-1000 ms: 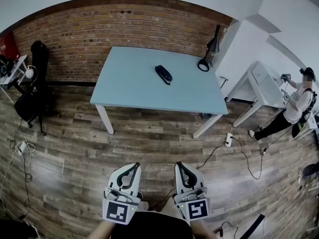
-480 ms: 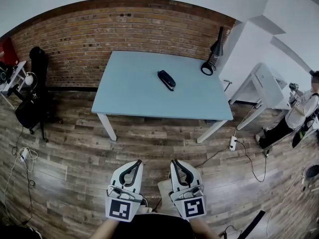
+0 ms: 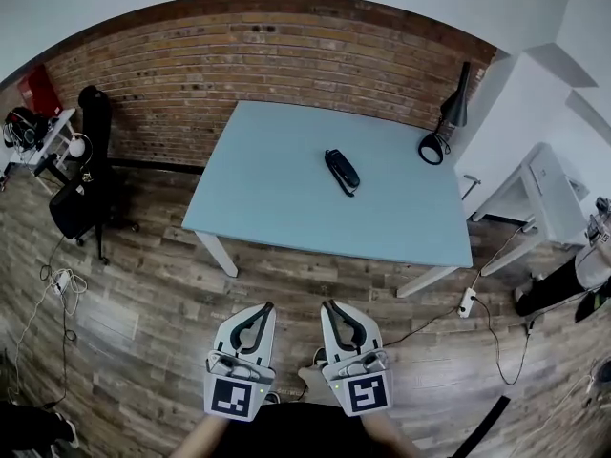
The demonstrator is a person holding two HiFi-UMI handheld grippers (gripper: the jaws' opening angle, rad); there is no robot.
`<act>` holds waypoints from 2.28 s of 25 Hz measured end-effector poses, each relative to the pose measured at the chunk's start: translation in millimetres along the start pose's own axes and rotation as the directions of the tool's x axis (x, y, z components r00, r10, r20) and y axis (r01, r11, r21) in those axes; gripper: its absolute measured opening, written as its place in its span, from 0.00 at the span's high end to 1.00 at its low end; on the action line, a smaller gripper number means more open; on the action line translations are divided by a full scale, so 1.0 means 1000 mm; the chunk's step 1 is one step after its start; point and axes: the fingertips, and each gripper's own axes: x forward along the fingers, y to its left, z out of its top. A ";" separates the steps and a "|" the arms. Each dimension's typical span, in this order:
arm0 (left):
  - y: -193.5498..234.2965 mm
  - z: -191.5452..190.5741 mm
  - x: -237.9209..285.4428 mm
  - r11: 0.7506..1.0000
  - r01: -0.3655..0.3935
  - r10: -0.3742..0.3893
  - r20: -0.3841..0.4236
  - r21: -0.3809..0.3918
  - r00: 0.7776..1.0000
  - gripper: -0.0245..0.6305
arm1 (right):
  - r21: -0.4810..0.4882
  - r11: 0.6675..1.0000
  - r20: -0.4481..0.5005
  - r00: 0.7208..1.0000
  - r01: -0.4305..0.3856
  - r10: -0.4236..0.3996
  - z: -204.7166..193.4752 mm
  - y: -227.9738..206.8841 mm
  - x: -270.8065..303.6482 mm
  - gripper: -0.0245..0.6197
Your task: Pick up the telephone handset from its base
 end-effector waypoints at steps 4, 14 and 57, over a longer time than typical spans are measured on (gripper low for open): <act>-0.006 0.007 0.057 1.000 -0.026 0.026 -0.007 0.008 1.000 0.94 | 0.025 0.999 -0.044 0.999 -0.026 0.028 -0.017 -0.055 0.014 0.91; -0.043 0.011 0.168 0.999 -0.017 0.018 -0.052 0.027 0.998 0.94 | 0.066 0.997 -0.081 0.996 -0.036 0.041 -0.055 -0.167 0.029 0.91; 0.156 -0.049 0.412 0.993 0.108 -0.115 -0.143 -0.057 0.983 0.94 | 0.127 0.990 -0.254 0.967 0.061 -0.026 -0.152 -0.294 0.315 0.91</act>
